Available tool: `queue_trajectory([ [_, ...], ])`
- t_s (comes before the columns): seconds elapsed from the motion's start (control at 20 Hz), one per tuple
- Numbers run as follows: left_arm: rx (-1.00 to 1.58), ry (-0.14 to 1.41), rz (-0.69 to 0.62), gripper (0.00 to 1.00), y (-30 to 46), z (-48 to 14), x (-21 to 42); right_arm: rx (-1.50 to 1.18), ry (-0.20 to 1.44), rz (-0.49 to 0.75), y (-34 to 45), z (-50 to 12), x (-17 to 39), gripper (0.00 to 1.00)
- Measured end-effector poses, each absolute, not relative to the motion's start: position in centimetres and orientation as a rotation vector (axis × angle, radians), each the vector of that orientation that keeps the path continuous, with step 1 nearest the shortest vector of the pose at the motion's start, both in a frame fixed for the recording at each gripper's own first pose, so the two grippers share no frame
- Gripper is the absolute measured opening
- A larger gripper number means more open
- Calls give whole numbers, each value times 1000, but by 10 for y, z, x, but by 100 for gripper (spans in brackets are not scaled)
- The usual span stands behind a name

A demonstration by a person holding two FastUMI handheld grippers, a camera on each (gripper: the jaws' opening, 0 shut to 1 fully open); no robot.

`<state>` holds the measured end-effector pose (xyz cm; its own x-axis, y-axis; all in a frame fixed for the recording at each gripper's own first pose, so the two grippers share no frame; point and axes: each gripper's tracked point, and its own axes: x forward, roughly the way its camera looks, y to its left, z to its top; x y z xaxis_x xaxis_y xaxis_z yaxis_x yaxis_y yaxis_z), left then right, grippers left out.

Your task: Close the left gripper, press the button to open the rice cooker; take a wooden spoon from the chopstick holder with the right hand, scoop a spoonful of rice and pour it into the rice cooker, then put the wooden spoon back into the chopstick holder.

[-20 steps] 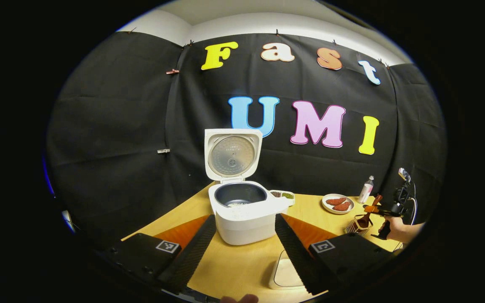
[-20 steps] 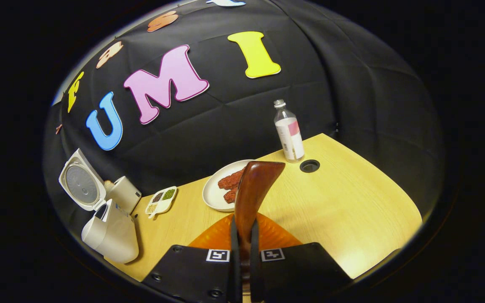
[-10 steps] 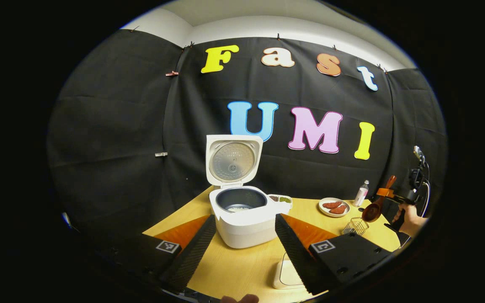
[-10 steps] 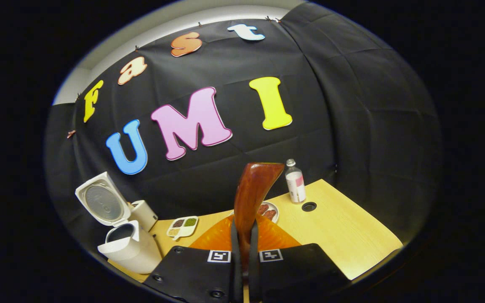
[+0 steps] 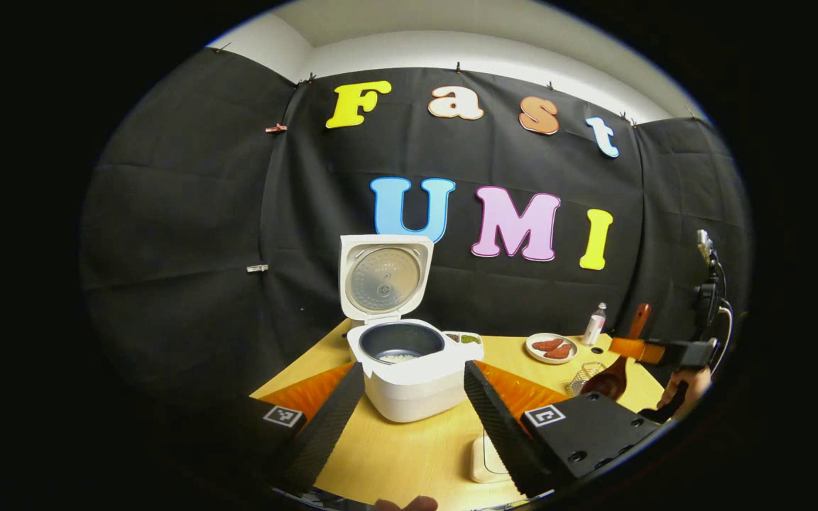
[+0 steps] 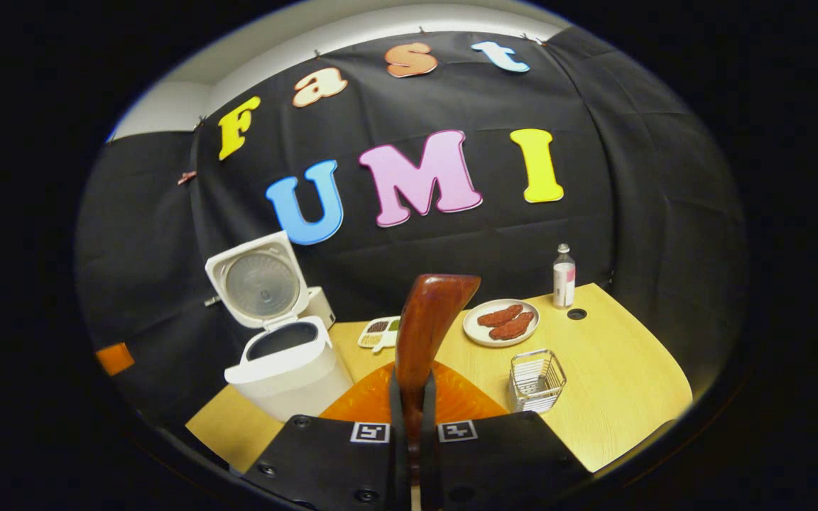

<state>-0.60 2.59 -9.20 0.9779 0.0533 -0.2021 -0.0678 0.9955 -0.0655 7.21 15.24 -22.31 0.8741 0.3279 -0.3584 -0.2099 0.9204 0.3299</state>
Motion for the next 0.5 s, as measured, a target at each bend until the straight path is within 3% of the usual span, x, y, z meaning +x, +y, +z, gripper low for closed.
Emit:
queue_trajectory([
  [0.5,-43,217,11,97,51,-105,-5,-107,548,212,201,-337,34,10],
])
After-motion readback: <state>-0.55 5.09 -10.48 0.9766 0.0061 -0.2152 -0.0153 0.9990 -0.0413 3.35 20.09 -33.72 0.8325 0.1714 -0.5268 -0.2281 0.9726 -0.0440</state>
